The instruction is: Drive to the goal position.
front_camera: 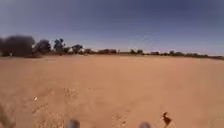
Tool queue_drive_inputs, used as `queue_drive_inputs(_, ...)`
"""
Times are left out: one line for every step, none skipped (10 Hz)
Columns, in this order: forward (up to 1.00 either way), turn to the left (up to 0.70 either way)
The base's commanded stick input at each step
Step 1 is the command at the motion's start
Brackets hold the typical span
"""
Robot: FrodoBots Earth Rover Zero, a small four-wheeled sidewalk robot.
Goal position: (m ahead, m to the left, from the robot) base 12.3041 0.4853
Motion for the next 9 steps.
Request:
queue_drive_inputs(0.50, -0.01)
queue_drive_inputs(0.50, -0.01)
queue_drive_inputs(0.50, -0.01)
queue_drive_inputs(0.50, -0.01)
queue_drive_inputs(0.50, -0.01)
queue_drive_inputs(0.50, -0.01)
queue_drive_inputs(0.50, -0.01)
queue_drive_inputs(0.50, -0.01)
queue_drive_inputs(0.50, -0.01)
